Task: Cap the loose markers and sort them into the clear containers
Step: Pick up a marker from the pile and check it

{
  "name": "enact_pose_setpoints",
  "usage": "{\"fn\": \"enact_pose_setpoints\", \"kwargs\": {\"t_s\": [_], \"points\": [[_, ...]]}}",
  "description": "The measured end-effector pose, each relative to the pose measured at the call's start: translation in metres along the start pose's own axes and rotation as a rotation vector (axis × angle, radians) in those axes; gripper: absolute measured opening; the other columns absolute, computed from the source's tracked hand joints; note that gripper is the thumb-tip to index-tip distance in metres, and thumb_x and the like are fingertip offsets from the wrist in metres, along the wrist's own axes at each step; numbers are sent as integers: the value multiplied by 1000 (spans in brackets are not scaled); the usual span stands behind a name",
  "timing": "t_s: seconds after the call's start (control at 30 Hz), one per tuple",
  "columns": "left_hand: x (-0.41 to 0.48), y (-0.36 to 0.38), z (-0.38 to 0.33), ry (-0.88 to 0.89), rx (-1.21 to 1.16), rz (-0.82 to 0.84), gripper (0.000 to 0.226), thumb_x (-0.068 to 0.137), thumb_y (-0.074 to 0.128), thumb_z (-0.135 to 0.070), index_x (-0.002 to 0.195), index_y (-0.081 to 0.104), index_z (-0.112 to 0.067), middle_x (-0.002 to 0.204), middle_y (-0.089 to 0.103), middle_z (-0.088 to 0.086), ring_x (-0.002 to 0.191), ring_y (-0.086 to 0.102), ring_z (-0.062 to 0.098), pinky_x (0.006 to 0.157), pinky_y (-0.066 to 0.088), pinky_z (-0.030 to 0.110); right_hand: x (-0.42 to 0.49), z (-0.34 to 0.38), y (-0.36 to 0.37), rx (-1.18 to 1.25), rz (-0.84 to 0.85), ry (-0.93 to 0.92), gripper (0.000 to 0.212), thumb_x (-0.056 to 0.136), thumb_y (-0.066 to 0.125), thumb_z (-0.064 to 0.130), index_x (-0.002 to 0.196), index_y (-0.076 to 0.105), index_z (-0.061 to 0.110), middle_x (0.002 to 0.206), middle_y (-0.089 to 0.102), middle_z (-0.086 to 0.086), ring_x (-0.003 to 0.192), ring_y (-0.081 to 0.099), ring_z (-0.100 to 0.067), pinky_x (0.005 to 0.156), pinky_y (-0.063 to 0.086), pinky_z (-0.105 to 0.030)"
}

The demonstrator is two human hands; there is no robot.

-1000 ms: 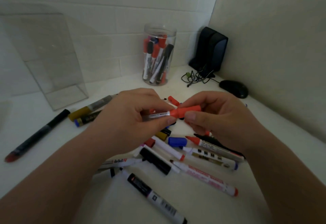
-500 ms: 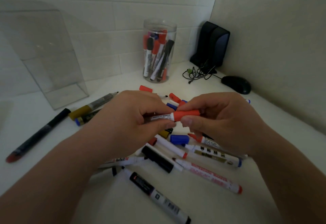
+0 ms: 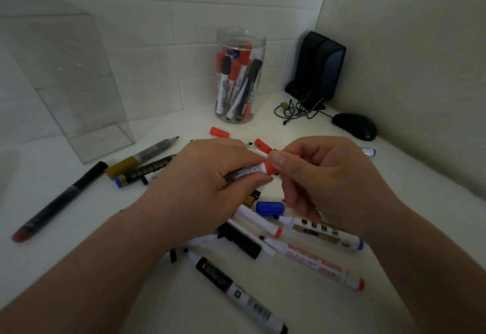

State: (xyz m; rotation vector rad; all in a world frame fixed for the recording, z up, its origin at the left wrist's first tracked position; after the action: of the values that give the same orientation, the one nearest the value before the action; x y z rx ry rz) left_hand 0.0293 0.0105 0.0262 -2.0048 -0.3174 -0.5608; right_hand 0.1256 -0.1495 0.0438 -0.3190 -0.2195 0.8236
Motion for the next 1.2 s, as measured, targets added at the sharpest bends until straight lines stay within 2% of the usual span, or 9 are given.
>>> {"fn": "enact_pose_setpoints", "kwargs": {"t_s": [0.27,0.47,0.6,0.73,0.83,0.93,1.03,1.13,1.2], "points": [[3,4,4,-138,-113,-42,29,101,46,-50,115,69,-40,91,68,-26,86,63,-2,74,51,22,4,-10,9,378,-120,-63,26,79,62,26,95,70,7,73,69,-15,53,57,-21,44,47,-26],[4,4,1,-126,-78,-109,33,101,43,-53,108,70,-35,88,70,-14,82,63,5,73,51,28,6,-10,15,401,-195,-90,28,81,59,31,85,72,6,66,66,-18,47,55,-21,41,47,-27],[4,2,0,-136,-47,-156,32,101,40,-53,110,67,-38,87,69,-15,81,60,3,73,48,26,5,1,23,331,-323,-76,34,81,59,35,84,70,3,64,65,-17,46,54,-19,42,48,-24],[5,-3,16,-204,-15,-235,37,98,38,-59,121,63,-43,87,64,-22,82,56,0,74,47,23,18,14,35,151,-367,-96,18,96,57,29,90,72,22,78,73,1,64,67,-11,58,55,-17],[5,-9,25,-275,40,-339,41,100,36,-59,128,58,-40,97,55,-22,91,50,1,79,41,22,35,32,39,-13,-374,-186,14,98,56,27,92,63,38,83,72,15,71,68,-5,61,53,-14],[3,-16,27,-374,0,-395,38,101,41,-52,133,53,-36,104,52,-18,95,50,3,80,41,22,58,60,26,-70,-512,-335,15,96,61,23,102,58,37,83,71,9,73,69,-2,63,55,-15],[1,-16,30,-466,13,-318,30,100,49,-44,126,58,-34,100,53,-18,91,50,1,80,39,21,92,91,-1,-82,-683,-485,17,95,65,17,106,54,24,83,73,2,72,71,-4,62,58,-19],[2,-14,33,-512,58,-212,22,102,45,-40,115,62,-35,97,54,-18,88,49,0,80,37,19,132,112,-26,-136,-852,-580,20,92,66,18,96,52,31,83,73,0,72,71,-8,71,61,-39],[3,-13,34,-532,70,-184,22,103,43,-39,112,62,-35,98,55,-17,89,48,0,80,34,18,156,119,-38,-165,-914,-621,18,92,64,19,94,51,32,82,71,2,73,70,-7,73,60,-34]]}}
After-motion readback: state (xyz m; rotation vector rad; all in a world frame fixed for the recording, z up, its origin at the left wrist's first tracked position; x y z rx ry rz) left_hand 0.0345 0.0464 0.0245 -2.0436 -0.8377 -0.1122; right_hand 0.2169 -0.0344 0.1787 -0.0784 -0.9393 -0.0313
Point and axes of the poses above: each hand's wrist, its own x-axis towards the middle knuckle, its own y-axis out of the palm, z = x × y, the point moved 2 cm from there along x, towards the middle knuckle
